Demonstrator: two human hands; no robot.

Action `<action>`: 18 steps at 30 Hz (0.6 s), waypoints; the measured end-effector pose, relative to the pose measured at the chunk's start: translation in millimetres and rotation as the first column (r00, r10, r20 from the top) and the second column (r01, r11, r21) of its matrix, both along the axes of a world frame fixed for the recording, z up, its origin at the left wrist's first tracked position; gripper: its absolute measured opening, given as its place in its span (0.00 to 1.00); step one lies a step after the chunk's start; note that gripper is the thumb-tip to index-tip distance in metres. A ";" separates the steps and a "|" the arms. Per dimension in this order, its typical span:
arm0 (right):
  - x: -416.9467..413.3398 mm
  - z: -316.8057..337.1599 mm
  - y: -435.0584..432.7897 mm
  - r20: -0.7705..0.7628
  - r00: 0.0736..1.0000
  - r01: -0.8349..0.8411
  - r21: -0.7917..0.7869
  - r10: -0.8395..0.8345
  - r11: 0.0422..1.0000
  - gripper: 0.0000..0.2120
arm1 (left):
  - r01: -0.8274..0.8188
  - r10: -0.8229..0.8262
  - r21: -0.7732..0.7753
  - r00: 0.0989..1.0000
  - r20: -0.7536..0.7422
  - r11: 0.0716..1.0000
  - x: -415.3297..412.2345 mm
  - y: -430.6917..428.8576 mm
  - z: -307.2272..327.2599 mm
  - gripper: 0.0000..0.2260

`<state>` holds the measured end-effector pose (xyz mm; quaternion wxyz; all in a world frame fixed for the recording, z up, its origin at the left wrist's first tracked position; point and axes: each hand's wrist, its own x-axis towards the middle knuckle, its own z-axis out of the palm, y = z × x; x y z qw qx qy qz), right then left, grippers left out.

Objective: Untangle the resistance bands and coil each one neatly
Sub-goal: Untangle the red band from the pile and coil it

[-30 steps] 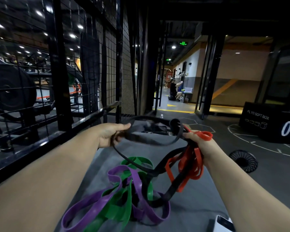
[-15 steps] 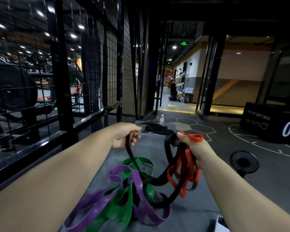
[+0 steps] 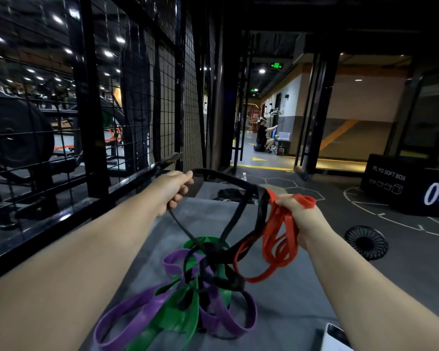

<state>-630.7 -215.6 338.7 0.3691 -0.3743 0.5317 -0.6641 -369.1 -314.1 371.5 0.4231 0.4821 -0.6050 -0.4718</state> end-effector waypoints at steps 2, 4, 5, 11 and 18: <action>1.5 3.2 -0.9 0.106 0.994 0.004 -0.042 0.000 0.999 0.06 | 0.008 -0.002 -0.035 0.988 0.151 0.999 3.8 -2.6 -4.2 0.13; 3.9 8.2 0.9 0.201 0.980 0.011 -0.068 0.003 0.998 0.06 | 0.056 -0.023 -0.096 0.948 0.318 0.994 5.9 -4.7 -8.0 0.13; 4.5 11.3 1.7 0.235 0.972 0.021 -0.080 -0.002 0.997 0.06 | 0.106 -0.038 -0.135 0.903 0.428 0.985 7.1 -6.0 -10.4 0.14; -9.8 20.8 2.9 0.346 0.938 0.086 -0.135 -0.035 0.987 0.06 | 0.414 -0.219 0.090 0.275 0.936 0.906 14.2 7.1 -32.2 0.28; -1.6 15.0 2.3 0.362 0.932 0.044 -0.168 0.020 0.985 0.07 | 0.427 -0.165 0.086 0.149 0.975 0.900 -7.7 12.6 -72.1 0.22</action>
